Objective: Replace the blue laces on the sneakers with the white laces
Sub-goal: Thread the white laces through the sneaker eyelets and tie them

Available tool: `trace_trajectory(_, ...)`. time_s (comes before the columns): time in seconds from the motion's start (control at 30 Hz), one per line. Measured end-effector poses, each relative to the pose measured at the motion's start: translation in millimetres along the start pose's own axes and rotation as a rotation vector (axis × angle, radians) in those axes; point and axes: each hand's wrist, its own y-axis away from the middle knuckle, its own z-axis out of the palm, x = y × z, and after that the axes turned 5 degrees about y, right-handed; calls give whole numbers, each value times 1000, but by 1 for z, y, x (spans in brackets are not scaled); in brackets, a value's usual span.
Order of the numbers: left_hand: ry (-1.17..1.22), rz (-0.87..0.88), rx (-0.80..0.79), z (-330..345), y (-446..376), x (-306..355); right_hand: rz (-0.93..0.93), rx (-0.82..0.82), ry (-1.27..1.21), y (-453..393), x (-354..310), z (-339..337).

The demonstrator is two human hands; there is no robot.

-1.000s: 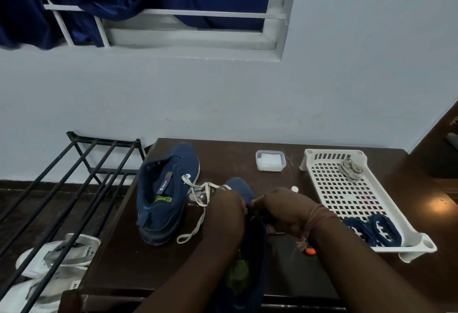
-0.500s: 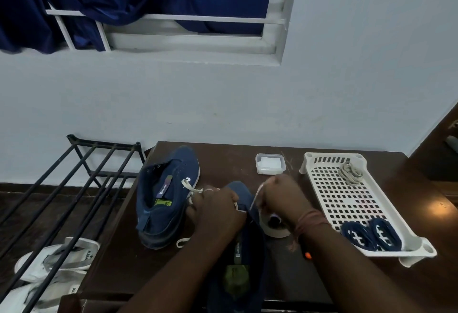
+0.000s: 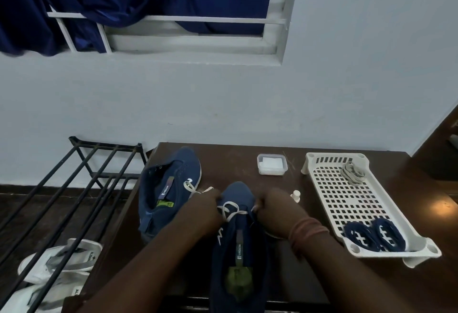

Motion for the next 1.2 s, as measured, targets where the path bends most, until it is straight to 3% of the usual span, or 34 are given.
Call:
trace_trajectory(0.07,-83,43,14,5,-2,-2,87,45,-458,-2,-1,-19)
trace_trajectory(0.17,-152,39,-14,10,-1,-2,187,112,-1483,1,-3,-61)
trace_trajectory(0.23,-176,44,-3,11,-1,-2,250,222,-1750,0,4,-73)
trace_trajectory(0.27,-194,41,10,11,-1,-2,275,296,-1587,-1,7,-73)
trace_trajectory(0.3,-209,29,22,10,0,0,262,348,-1268,1,8,-69)
trace_trajectory(0.37,-217,0,47,11,1,0,172,319,-672,7,5,-53)
trace_trajectory(0.47,-209,-63,62,11,4,6,64,-27,-125,11,-3,-30)
trace_trajectory(0.53,-164,-34,45,11,5,13,14,-125,73,14,-8,-23)
trace_trajectory(0.67,-104,-15,-96,12,8,21,4,-163,93,15,-15,-27)
trace_trajectory(0.8,-79,-119,-70,20,5,12,81,-85,10,16,-11,-48)
trace_trajectory(0.87,-125,-139,-58,20,6,12,199,9,-167,13,-1,-62)
trace_trajectory(0.97,-193,-175,-74,16,9,15,230,-48,-205,15,7,-71)
trace_trajectory(1.13,-234,-248,-200,8,8,17,173,-94,-317,24,-6,-79)
trace_trajectory(1.2,-128,-266,-236,4,6,15,135,-67,-393,27,-11,-86)
